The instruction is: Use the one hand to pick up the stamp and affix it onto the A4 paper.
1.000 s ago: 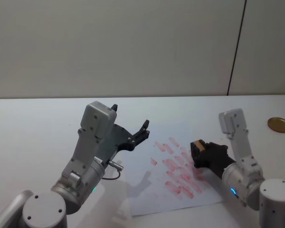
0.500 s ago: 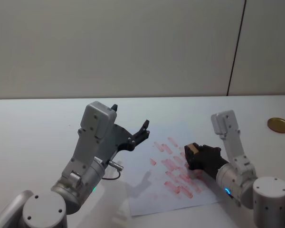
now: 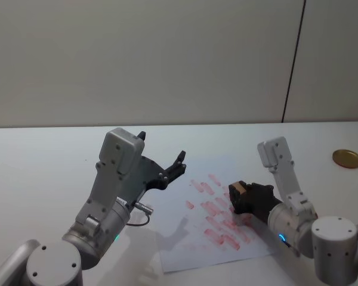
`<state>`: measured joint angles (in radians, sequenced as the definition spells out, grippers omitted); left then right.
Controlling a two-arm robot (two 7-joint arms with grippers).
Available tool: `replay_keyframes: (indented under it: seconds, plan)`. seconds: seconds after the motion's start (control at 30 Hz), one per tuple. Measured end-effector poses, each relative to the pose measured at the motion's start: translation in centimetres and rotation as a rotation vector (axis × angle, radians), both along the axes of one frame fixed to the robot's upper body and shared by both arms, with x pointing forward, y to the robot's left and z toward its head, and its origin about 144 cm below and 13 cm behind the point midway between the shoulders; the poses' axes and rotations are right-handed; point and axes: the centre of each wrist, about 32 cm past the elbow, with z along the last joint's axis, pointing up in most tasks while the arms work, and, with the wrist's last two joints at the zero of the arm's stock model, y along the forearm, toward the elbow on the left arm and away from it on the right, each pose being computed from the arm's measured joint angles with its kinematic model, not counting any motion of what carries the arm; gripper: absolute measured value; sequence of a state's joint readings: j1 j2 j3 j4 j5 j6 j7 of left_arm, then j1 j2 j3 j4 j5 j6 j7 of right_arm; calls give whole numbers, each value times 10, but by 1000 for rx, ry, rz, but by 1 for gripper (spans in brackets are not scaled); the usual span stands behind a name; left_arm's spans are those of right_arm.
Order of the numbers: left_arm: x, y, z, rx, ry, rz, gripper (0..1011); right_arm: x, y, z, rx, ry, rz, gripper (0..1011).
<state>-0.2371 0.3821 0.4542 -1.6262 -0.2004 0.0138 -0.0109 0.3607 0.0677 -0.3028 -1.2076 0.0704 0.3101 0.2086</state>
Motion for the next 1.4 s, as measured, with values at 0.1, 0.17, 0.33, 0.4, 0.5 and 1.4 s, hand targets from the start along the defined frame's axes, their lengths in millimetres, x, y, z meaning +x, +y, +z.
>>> replay_keyframes:
  seconds: [0.1, 0.17, 0.33, 0.4, 0.5, 1.4]
  plan:
    - [0, 0, 0, 0, 0, 0, 993, 1, 0, 1, -8, 10, 1, 219]
    - [0, 0, 0, 0, 0, 0, 993, 1, 1, 1, -13, 15, 1, 219]
    - [0, 0, 0, 0, 0, 0, 993, 2, 1, 1, -19, 23, 1, 219]
    - [0, 0, 0, 0, 0, 0, 993, 3, 2, 2, -22, 25, 1, 219]
    - [0, 0, 0, 0, 0, 0, 993, 3, 2, 2, -23, 25, 1, 219]
    - [0, 0, 0, 0, 0, 0, 993, -1, 1, 53, 70, -232, -13, 219]
